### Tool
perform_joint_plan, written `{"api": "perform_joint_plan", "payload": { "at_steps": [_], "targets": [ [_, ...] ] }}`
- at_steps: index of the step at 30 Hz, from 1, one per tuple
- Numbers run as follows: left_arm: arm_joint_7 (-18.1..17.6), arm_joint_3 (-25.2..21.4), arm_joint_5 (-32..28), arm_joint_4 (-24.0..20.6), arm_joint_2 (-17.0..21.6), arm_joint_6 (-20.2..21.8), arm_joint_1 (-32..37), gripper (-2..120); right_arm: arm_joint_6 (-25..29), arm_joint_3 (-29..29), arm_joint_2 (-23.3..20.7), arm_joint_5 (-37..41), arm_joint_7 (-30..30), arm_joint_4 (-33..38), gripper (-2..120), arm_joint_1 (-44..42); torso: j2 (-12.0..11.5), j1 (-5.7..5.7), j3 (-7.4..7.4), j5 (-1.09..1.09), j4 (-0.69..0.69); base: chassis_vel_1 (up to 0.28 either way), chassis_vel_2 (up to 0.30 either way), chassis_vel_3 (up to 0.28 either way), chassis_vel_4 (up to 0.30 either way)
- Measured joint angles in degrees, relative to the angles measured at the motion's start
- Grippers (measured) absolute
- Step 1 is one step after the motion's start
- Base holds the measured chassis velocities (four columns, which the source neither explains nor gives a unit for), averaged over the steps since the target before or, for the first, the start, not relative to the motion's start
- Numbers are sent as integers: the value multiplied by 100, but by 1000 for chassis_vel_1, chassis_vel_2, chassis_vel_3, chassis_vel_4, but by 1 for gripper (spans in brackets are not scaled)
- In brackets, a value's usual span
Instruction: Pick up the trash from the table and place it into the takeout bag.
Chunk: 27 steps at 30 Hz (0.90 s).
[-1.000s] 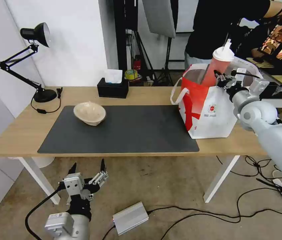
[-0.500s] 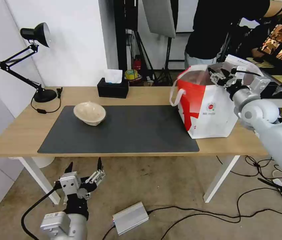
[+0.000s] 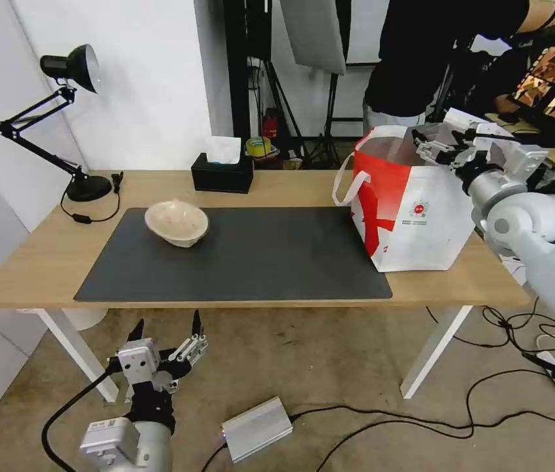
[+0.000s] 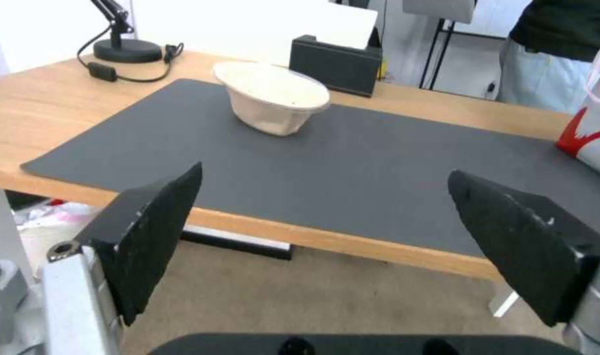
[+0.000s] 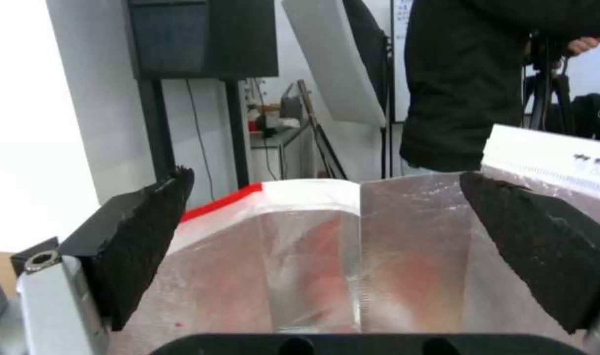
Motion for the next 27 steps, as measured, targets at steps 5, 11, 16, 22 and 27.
{"api": "perform_joint_plan", "payload": {
  "at_steps": [5, 11, 16, 22, 27],
  "targets": [
    [0, -2, 14, -1, -12, -8, 9, 100, 177, 317, 3, -115, 108, 322, 100, -331, -1, 0, 0, 0, -1, 0, 0, 0, 0],
    [5, -22, 80, -2, -26, -75, 3, 100, 723, 690, 93, -511, 451, 1008, 100, -921, 0, 0, 0, 0, 0, 0, 0, 0, 0],
    [7, -54, 71, 5, -45, -101, -37, 100, 917, 883, 79, -701, 764, 1629, 100, -1400, 0, 0, 0, -1, 0, 0, 0, 0, 0],
    [8, -88, 39, 41, -51, -103, -75, 100, 1145, 1204, 83, -1047, 1126, 2299, 100, -2177, 0, 0, 0, -1, -1, 0, 0, 0, 0],
    [10, -96, 39, 45, -103, -103, -78, 100, 1402, 1471, 256, -1455, 1293, 2676, 100, -2833, 0, 0, 0, -1, 0, 0, 0, 0, 0]
  ]
}}
